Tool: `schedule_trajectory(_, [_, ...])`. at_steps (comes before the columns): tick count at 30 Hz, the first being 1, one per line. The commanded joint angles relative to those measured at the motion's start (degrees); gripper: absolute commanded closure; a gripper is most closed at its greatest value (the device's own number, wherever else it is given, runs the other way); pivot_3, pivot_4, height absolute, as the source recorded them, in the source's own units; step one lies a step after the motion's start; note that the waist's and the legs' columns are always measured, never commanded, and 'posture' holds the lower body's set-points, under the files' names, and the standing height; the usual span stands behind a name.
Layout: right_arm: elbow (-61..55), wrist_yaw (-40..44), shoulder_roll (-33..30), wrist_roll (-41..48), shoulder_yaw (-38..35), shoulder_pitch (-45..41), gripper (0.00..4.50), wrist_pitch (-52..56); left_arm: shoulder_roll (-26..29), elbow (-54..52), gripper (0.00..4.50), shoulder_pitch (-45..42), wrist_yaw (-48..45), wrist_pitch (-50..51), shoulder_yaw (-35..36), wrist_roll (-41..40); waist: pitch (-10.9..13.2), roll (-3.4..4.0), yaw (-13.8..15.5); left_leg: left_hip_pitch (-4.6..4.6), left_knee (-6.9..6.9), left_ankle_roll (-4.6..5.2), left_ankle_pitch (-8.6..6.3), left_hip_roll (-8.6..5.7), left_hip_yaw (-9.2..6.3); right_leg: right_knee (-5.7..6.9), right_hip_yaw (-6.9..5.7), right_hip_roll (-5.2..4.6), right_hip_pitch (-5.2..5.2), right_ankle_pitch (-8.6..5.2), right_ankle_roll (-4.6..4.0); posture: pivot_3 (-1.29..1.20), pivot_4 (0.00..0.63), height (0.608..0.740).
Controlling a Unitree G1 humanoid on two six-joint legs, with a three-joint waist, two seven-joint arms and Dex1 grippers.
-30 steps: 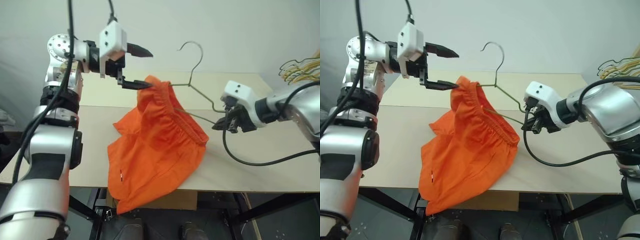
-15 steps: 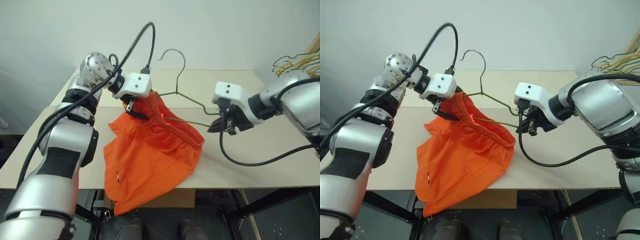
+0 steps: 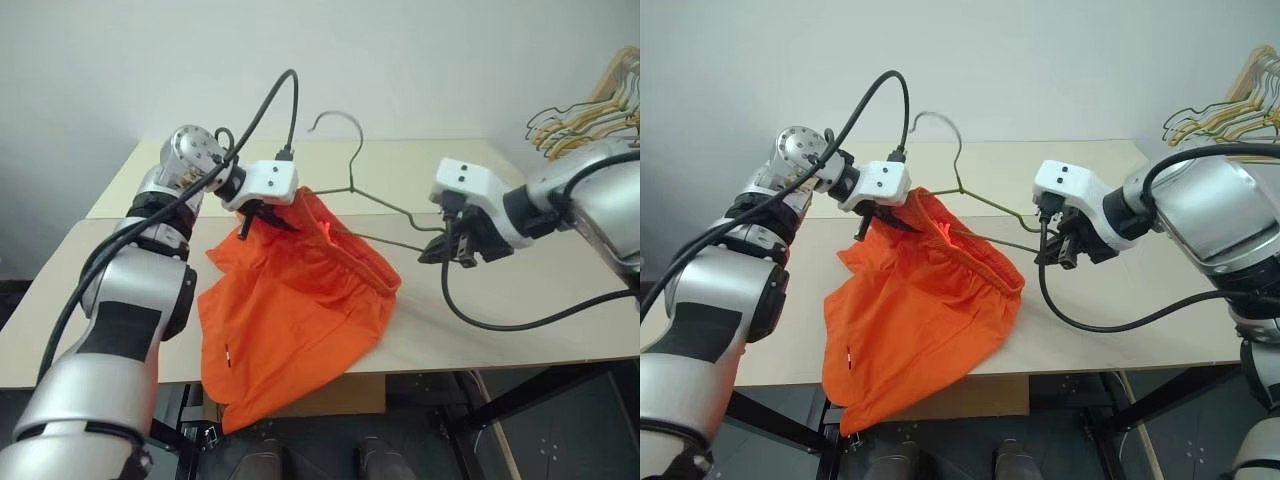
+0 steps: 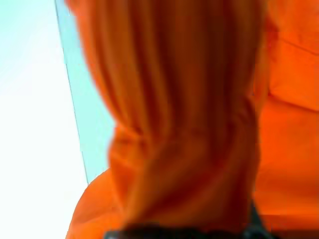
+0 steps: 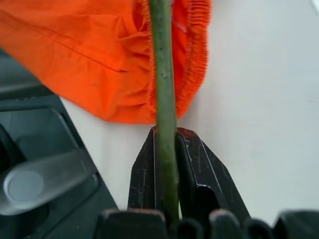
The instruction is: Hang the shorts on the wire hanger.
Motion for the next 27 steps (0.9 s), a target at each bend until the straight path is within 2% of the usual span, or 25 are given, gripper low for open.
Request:
schedule_trajectory(1, [-2.5,-1.8,0.0,0.1,-4.9,2.7,4.50,-3.2,0.1,-1.1,4.47,-0.6,-0.4,1.7,2.7,-2.6,0.0,0.00,0.0,0.02,0.00,0.00,0.00,0.00,0.00,0.00,0.00,0.00,0.01,0.00,0.00,-0.04,0.000,0.740])
schedule_trajectory(2, [-2.7,-2.5,0.1,0.0,-5.5,3.4,4.50,-3.3,0.1,-1.2,4.47,-0.6,-0.4,2.0,2.9,-2.7,0.0,0.00,0.0,0.02,0.00,0.00,0.00,-0.02,0.01,0.01,0.01,-0.01,0.01,0.00,0.00,-0.04,0.000,0.740])
schedule_trajectory(5, [-4.5,-5.0,-2.2,-1.2,-7.8,6.9,3.69,-3.8,0.1,-1.3,4.50,-0.5,-1.0,3.4,3.7,-3.1,0.0,0.00,0.1,0.02,0.00,0.00,0.00,-0.02,0.01,0.02,0.03,-0.01,0.02,0.00,0.01,-0.05,0.000,0.740])
schedule_trajectory(6, [-5.5,-6.2,-3.3,-0.7,-10.8,8.8,3.37,-3.2,0.1,-1.3,4.50,-0.4,-1.4,4.3,4.1,-3.4,0.0,0.00,0.1,0.02,0.00,0.00,0.00,-0.03,0.00,0.01,0.03,-0.01,0.03,-0.01,0.01,-0.05,0.000,0.740])
schedule_trajectory(10, [-8.2,-12.8,-6.3,-0.4,-25.6,18.7,1.94,-0.8,0.4,-1.5,4.50,0.3,-2.9,6.5,5.2,-4.1,0.0,0.00,0.2,0.01,0.00,0.00,0.00,-0.08,0.01,-0.02,0.05,-0.06,0.06,-0.02,0.04,-0.06,0.000,0.740])
schedule_trajectory(13, [-10.4,-15.8,-5.6,0.8,-38.5,26.6,0.87,2.4,0.7,-1.8,4.50,0.9,-3.5,7.1,5.4,-4.3,0.0,-0.01,0.2,0.12,0.00,0.00,0.00,-0.09,0.01,-0.01,0.08,-0.05,0.14,-0.02,0.04,-0.07,0.000,0.740])
schedule_trajectory(15, [-13.5,-16.7,-3.0,1.6,-47.2,34.6,0.17,3.4,0.7,-1.9,4.50,1.1,-3.5,7.8,5.7,-4.5,0.0,-0.03,0.2,0.20,-0.01,0.00,0.00,-0.08,0.00,0.04,0.09,-0.02,0.20,-0.02,0.04,-0.06,0.000,0.740])
schedule_trajectory(17, [-17.8,-17.7,1.5,2.7,-53.2,42.9,0.17,2.4,0.7,-2.0,4.50,1.1,-3.4,8.5,6.1,-4.7,-0.1,-0.17,0.2,0.25,0.00,0.00,0.00,-0.04,-0.07,0.02,0.07,0.07,0.29,-0.02,0.04,-0.06,0.000,0.740])
schedule_trajectory(20, [-24.0,-21.1,10.3,3.7,-55.2,52.4,0.17,-2.5,0.6,-2.1,4.50,1.2,-3.3,8.6,6.2,-4.6,-0.1,-0.19,-0.1,0.42,0.01,0.03,0.02,-0.08,-0.08,0.03,0.14,0.08,0.47,-0.04,0.08,-0.05,0.000,0.740])
schedule_trajectory(23, [-25.9,-27.4,20.6,3.2,-50.8,56.3,0.17,-7.1,0.4,-2.2,4.50,1.0,-2.9,8.9,6.3,-4.5,-0.1,-0.16,-0.6,0.61,0.06,0.02,0.02,-0.08,-0.14,0.06,0.15,0.12,0.68,-0.24,0.43,-0.05,0.000,0.740])
schedule_trajectory(27, [-22.6,-34.4,29.5,0.2,-40.8,56.0,0.17,-12.9,0.5,-2.2,4.50,0.9,-2.7,9.0,6.4,-4.5,-0.1,-0.15,-1.4,1.10,0.01,0.02,0.02,-0.09,-0.20,0.02,0.15,0.12,1.20,-0.36,0.55,-0.04,0.000,0.740])
